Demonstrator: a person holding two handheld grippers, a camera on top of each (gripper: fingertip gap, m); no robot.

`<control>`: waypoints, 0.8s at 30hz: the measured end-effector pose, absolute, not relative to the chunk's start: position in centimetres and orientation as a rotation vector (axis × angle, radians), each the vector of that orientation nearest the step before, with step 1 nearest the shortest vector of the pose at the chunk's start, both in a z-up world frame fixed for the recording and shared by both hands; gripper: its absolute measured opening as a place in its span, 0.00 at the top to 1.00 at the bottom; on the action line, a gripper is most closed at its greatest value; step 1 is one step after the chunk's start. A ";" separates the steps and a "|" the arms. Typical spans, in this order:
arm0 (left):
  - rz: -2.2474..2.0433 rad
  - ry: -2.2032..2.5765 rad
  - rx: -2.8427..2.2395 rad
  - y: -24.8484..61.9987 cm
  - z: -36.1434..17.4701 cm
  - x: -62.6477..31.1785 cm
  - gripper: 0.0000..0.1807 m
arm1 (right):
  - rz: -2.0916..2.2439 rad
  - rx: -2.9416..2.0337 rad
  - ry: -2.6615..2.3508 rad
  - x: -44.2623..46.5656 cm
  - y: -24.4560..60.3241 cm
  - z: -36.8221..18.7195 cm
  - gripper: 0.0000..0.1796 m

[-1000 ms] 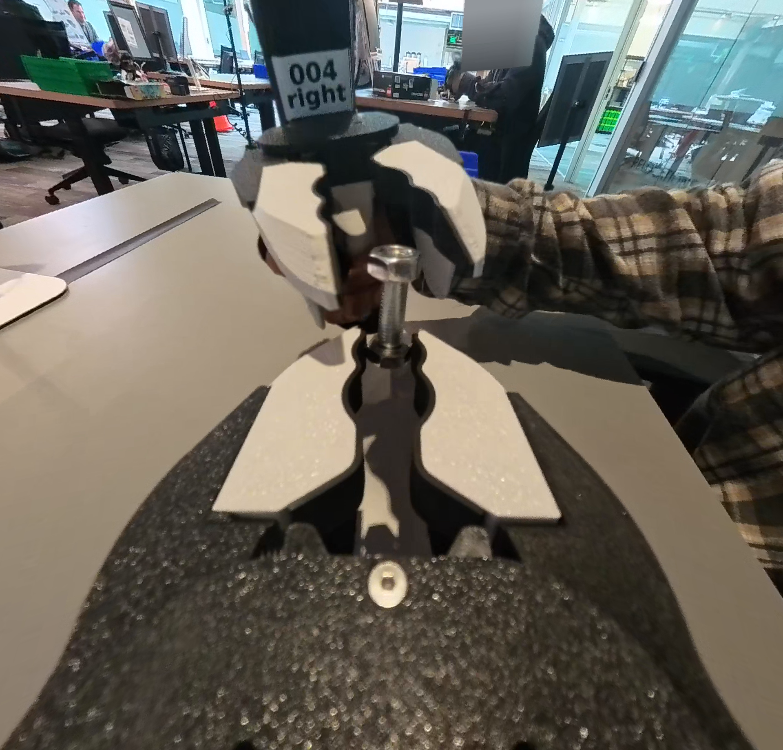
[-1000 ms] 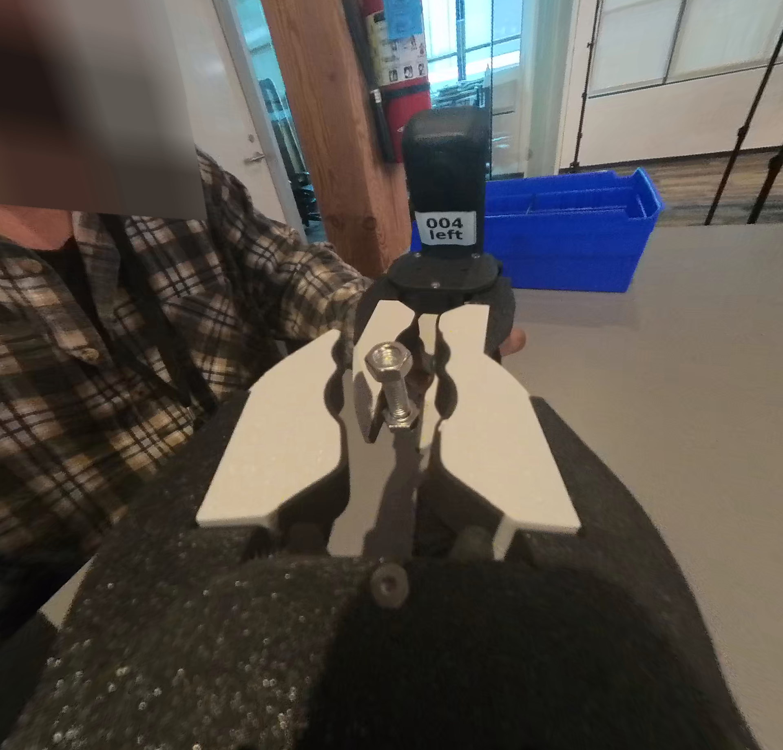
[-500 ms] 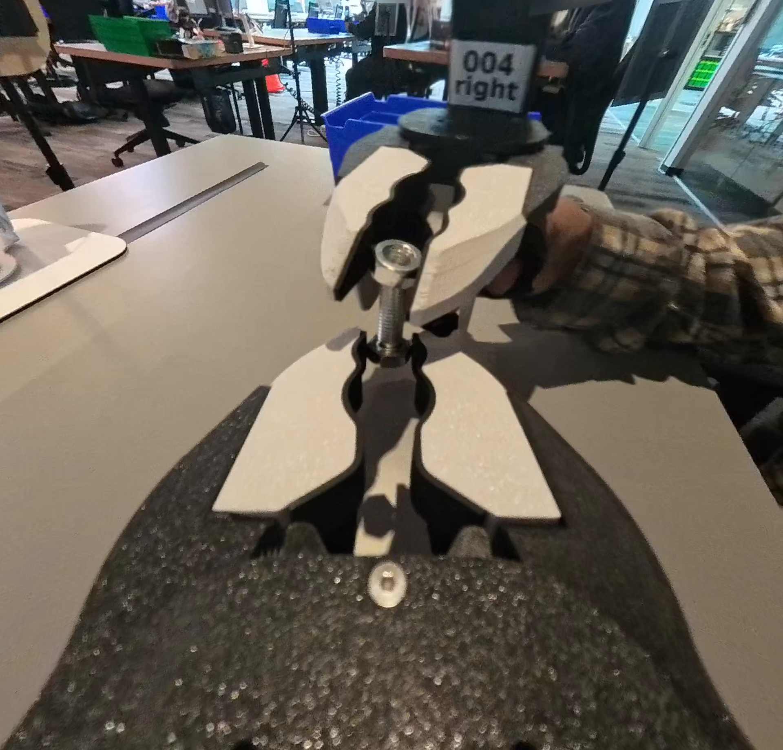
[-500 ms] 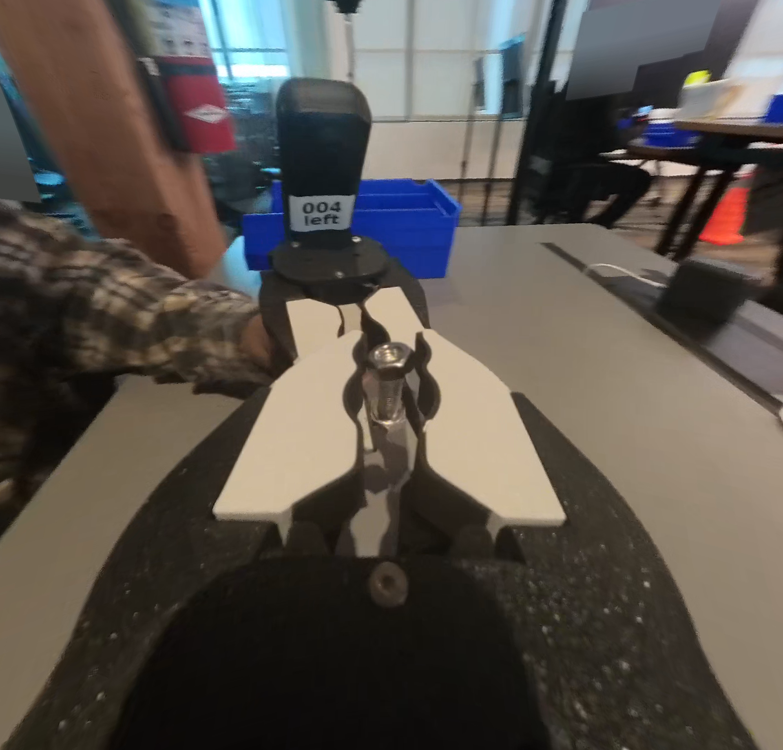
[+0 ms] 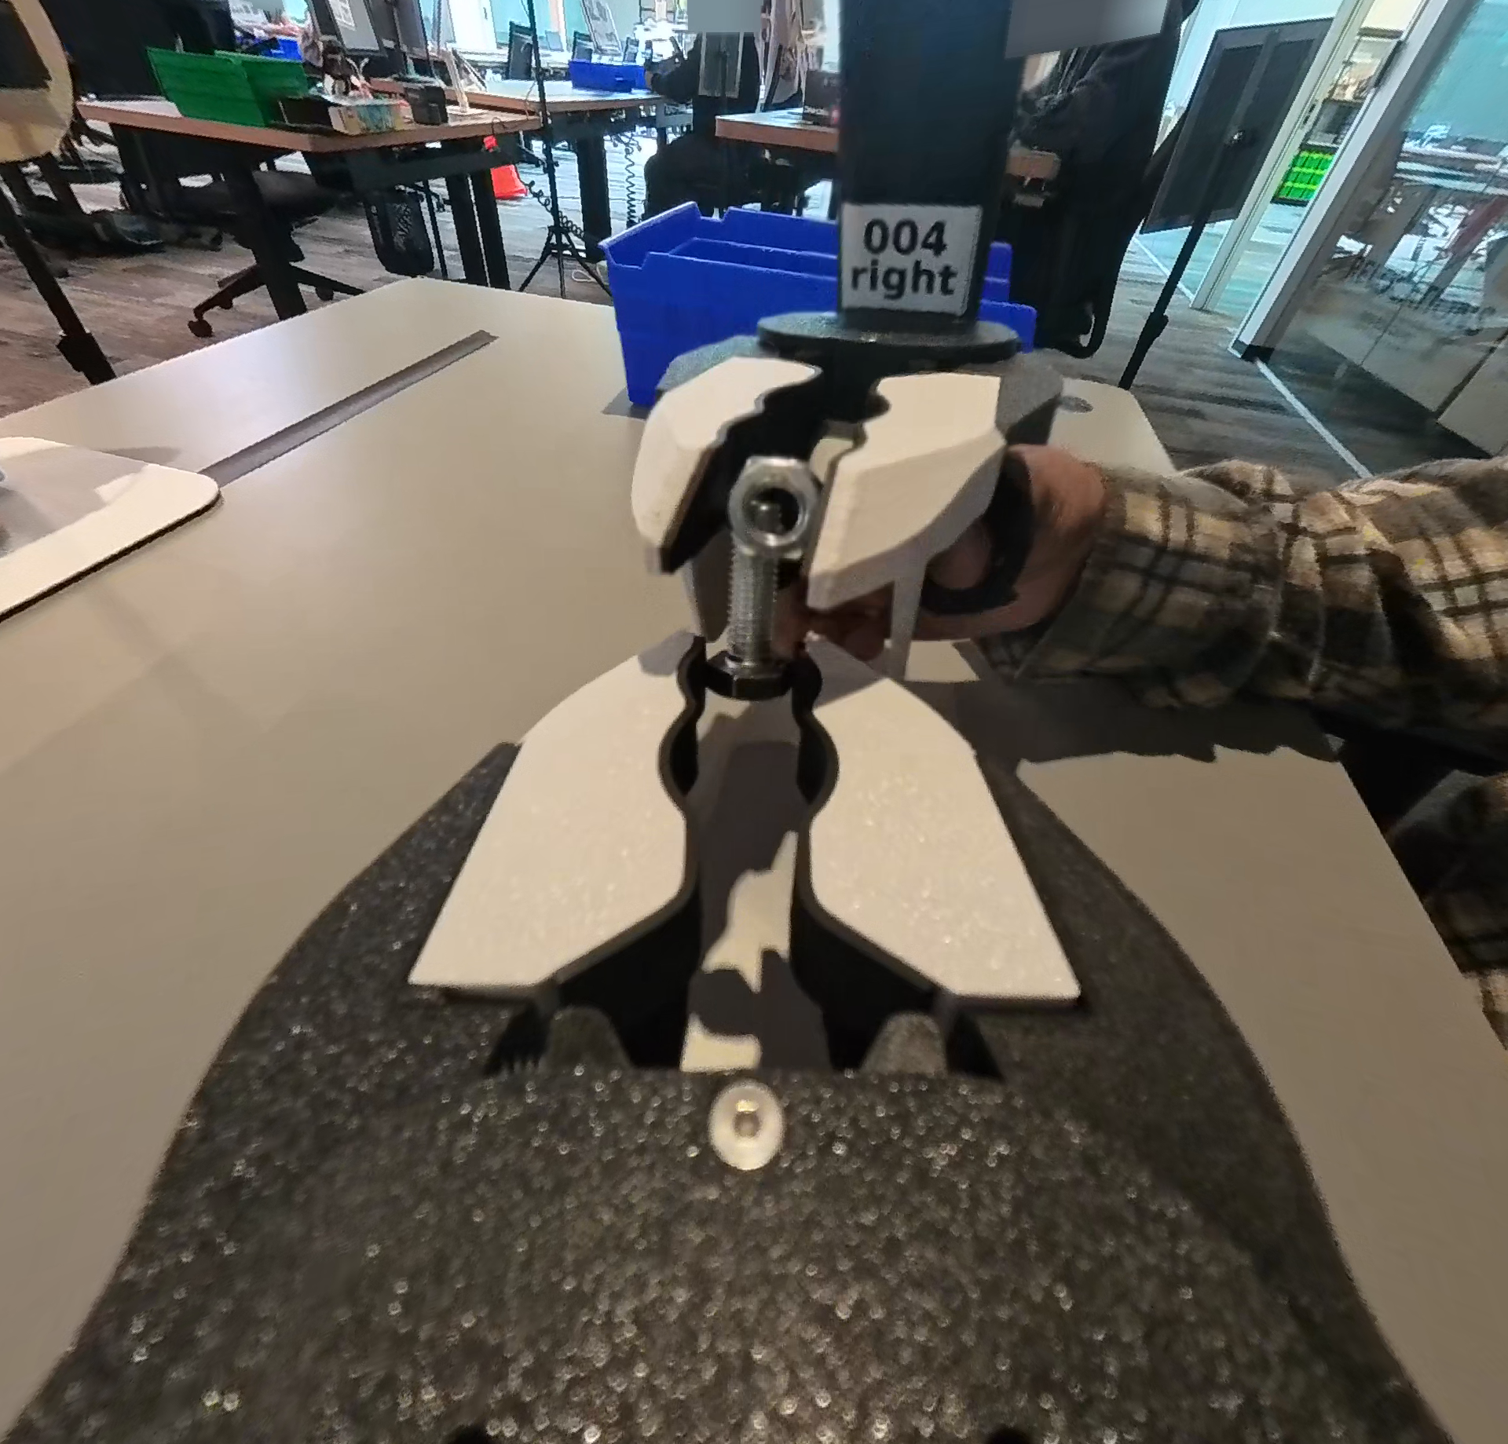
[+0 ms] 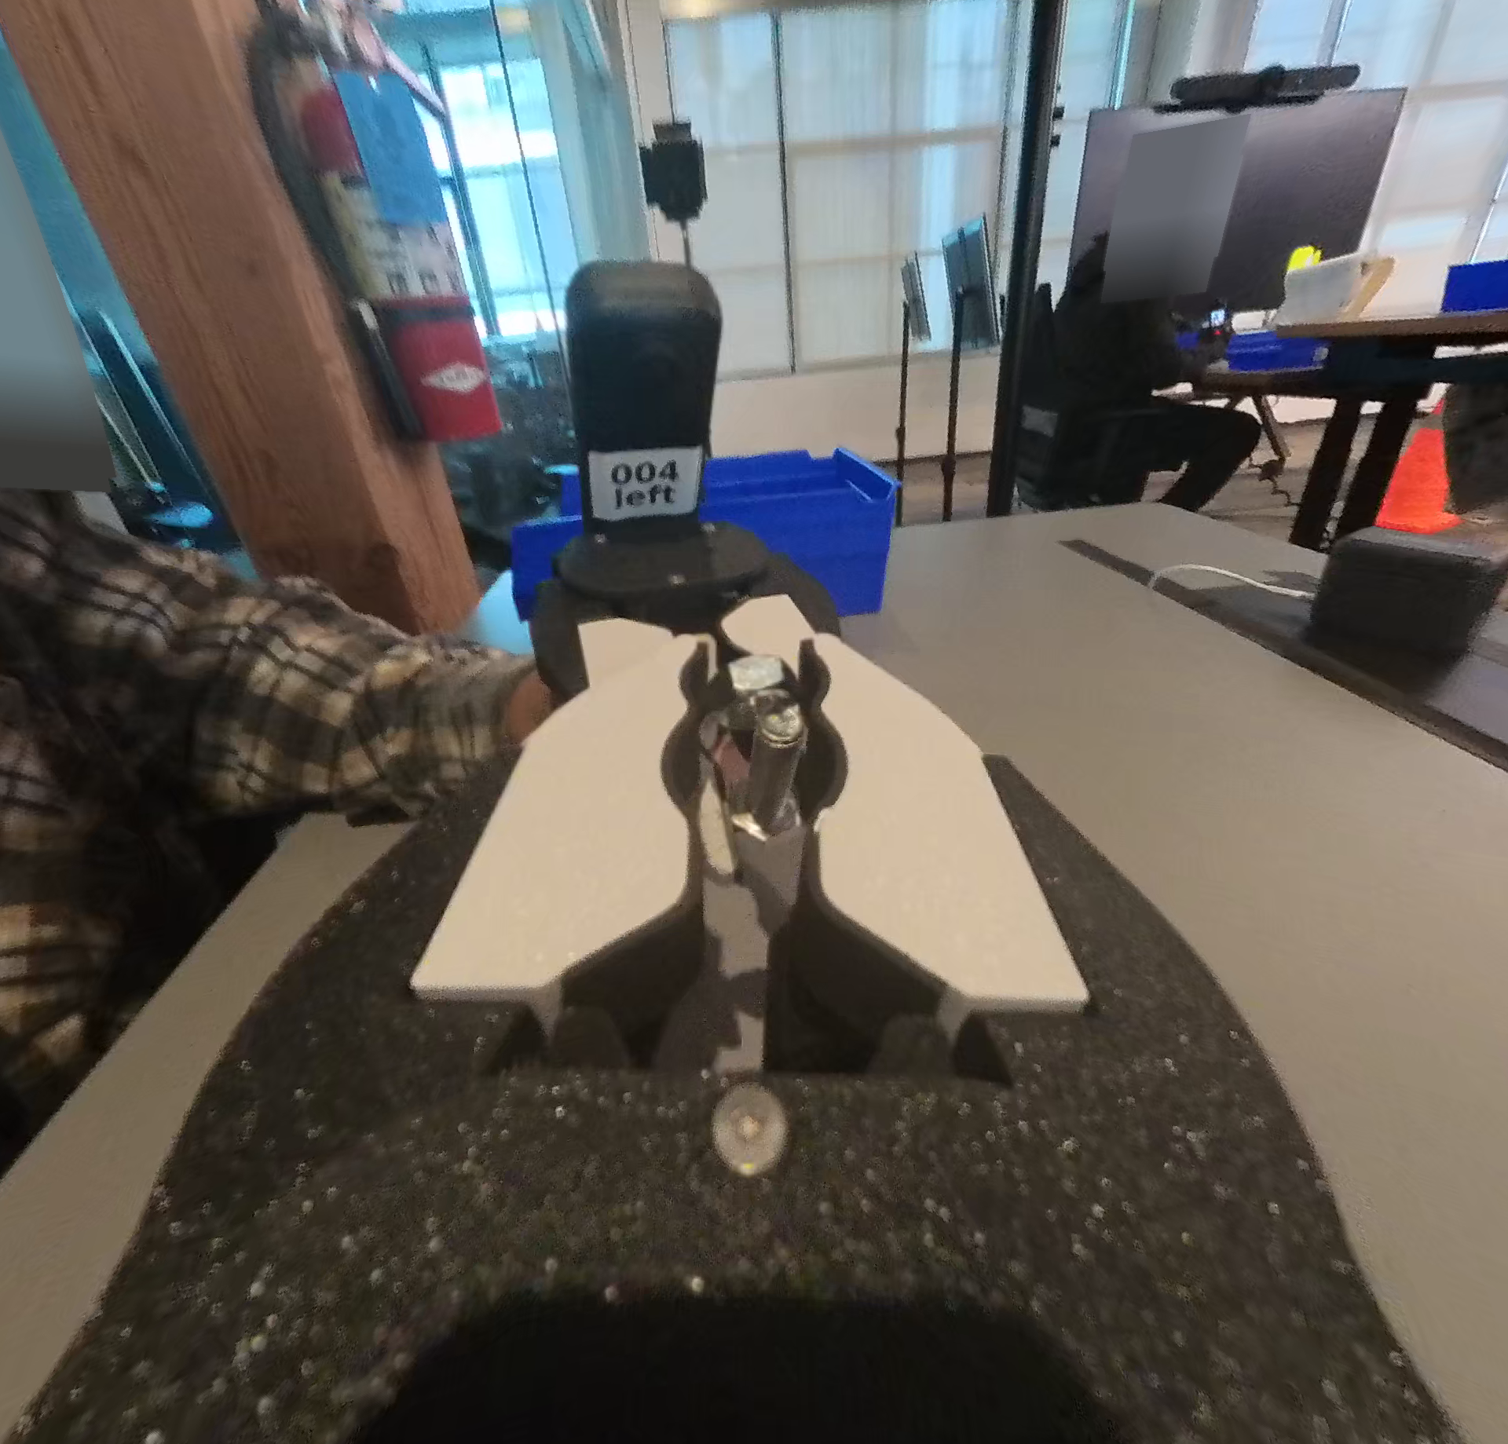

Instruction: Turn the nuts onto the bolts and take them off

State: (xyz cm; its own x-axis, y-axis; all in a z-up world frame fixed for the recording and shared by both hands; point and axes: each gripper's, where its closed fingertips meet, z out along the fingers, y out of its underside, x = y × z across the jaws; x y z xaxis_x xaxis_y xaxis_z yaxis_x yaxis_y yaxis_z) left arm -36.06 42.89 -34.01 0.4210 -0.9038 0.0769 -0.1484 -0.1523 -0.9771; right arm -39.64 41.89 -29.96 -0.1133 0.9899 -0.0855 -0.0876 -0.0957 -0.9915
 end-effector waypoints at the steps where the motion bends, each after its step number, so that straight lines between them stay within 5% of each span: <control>1: -0.876 0.950 -1.597 42.9 -34.0 -36.0 0.89 | 1.416 -1.144 -1.154 -39.6 42.0 -29.8 0.89; 8: -0.871 0.919 -1.616 43.4 -34.1 -36.8 0.89 | 1.249 -1.170 -1.224 -36.3 43.9 -28.1 0.89; 13: -0.848 0.831 -1.649 44.8 -34.0 -38.6 0.89 | 0.730 -1.531 -1.659 -31.7 46.3 -35.3 0.89; 24: -0.839 0.808 -1.658 45.3 -34.1 -39.3 0.89 | 0.401 -1.800 -2.183 -28.8 45.0 -43.9 0.88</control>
State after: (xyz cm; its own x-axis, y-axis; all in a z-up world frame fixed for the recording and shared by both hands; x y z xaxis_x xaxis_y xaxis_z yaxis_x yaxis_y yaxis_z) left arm -39.27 45.26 -34.14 0.5240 -0.8418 0.1295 -0.0982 -0.2107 -0.9726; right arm -28.77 45.00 -43.94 -0.1824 0.9824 0.0402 0.9039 0.1837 -0.3864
